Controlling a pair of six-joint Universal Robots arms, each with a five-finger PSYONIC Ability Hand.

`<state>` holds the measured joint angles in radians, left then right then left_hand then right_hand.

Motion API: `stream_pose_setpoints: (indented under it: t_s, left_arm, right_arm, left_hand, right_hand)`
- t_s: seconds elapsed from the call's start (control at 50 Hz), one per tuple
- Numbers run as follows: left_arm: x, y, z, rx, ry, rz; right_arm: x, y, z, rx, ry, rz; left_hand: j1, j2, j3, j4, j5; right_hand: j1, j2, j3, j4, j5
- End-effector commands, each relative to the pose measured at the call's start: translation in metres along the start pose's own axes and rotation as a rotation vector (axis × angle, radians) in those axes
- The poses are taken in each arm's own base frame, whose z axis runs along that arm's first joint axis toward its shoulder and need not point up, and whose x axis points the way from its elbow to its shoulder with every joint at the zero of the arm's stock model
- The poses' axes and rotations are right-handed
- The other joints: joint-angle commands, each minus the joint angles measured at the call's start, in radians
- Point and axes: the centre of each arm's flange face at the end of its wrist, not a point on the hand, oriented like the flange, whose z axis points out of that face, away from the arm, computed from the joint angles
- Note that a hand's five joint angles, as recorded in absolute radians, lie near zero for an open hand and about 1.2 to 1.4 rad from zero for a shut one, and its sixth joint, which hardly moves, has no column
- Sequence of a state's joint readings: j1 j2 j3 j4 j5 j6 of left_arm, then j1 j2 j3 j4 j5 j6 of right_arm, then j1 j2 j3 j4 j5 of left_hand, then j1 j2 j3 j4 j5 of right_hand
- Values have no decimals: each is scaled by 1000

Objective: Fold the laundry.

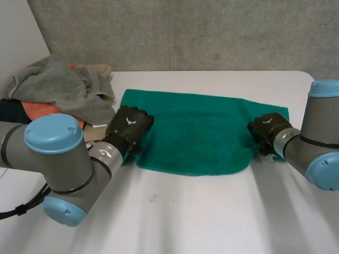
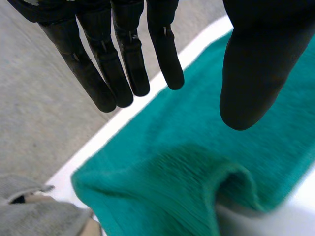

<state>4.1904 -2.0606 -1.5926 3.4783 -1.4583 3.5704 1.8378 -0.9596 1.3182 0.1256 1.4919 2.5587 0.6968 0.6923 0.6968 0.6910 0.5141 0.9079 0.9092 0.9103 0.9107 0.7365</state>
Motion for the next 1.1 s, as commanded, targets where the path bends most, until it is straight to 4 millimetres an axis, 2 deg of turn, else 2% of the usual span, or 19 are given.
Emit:
stream_pose_setpoints:
  t_s: [0.02,0.26,0.38,0.44,0.46,0.5,0.52,0.56,0.62,0.64,0.7,0.72,0.8,0.9,0.94,1.0,1.02,1.08,1.1]
  left_arm:
    - [1,18,3,-68,-11,76]
    - [-4,36,22,-96,-27,162]
    - [-3,38,35,-82,-27,175]
    - [-3,38,42,-77,-25,176]
    - [-2,38,44,-82,-19,179]
    - [-2,37,45,-87,-17,180]
    - [-3,36,45,-97,-19,181]
    - [-5,33,42,-105,-20,182]
    - [-10,24,29,-127,-28,175]
    - [-13,16,19,-125,-28,172]
    - [-16,-2,-1,-104,-35,171]
    - [-19,-14,-15,-85,-44,168]
    - [-25,-40,-48,-34,-77,161]
    - [-36,-52,-67,-5,-111,128]
    - [-36,-51,-69,-16,-101,110]
    - [-33,-49,-68,-31,-74,101]
    - [-31,-46,-64,-42,-60,98]
    - [-25,-39,-55,-64,-38,102]
    - [-24,-34,-47,-82,-33,103]
  right_arm:
    - [-1,4,-4,-9,-4,3]
    - [3,10,-1,-19,4,11]
    - [2,12,1,-18,8,13]
    - [-1,14,3,-16,6,10]
    - [-2,15,4,-18,5,6]
    - [-2,15,5,-15,7,6]
    - [0,15,6,-17,10,8]
    - [2,14,5,-17,15,4]
    - [8,10,-3,-24,9,4]
    - [9,8,-8,-22,7,0]
    - [22,-10,-28,13,22,-7]
    - [31,-20,-38,40,32,-15]
    - [44,-32,-62,21,3,-53]
    - [53,-39,-71,-49,-31,-87]
    - [54,-43,-70,-59,-41,-92]
    - [51,-46,-52,-63,-68,-110]
    - [46,-45,-37,-63,-80,-129]
    - [39,-41,-13,-65,-89,-158]
    - [34,-36,3,-76,-82,-174]
  left_hand:
    - [7,12,7,13,15]
    - [-40,-36,-40,-34,-32]
    - [-8,-3,-8,-2,0]
    - [185,190,185,191,193]
    - [453,458,453,459,462]
    - [698,703,698,704,706]
    - [699,704,699,705,708]
    - [699,704,699,705,708]
    - [699,704,699,705,708]
    - [699,704,699,705,708]
    - [699,704,699,705,708]
    - [699,704,699,705,708]
    - [699,704,699,705,708]
    - [699,704,699,705,708]
    - [699,704,699,705,708]
    - [699,704,699,705,708]
    - [699,704,699,705,708]
    - [699,704,699,705,708]
    - [699,704,699,705,708]
  right_hand:
    - [65,64,63,62,62]
    - [68,67,66,65,65]
    - [77,76,74,74,74]
    - [103,102,101,100,100]
    - [176,175,174,173,173]
    - [381,380,379,378,378]
    - [487,486,485,484,484]
    - [488,487,486,486,485]
    - [488,487,486,486,485]
    - [488,487,486,486,485]
    - [488,487,486,486,485]
    - [488,487,486,486,485]
    - [488,487,486,486,485]
    - [488,487,486,486,485]
    - [488,487,486,486,485]
    - [488,487,486,486,485]
    - [488,487,486,486,485]
    - [488,487,486,486,485]
    - [488,487,486,486,485]
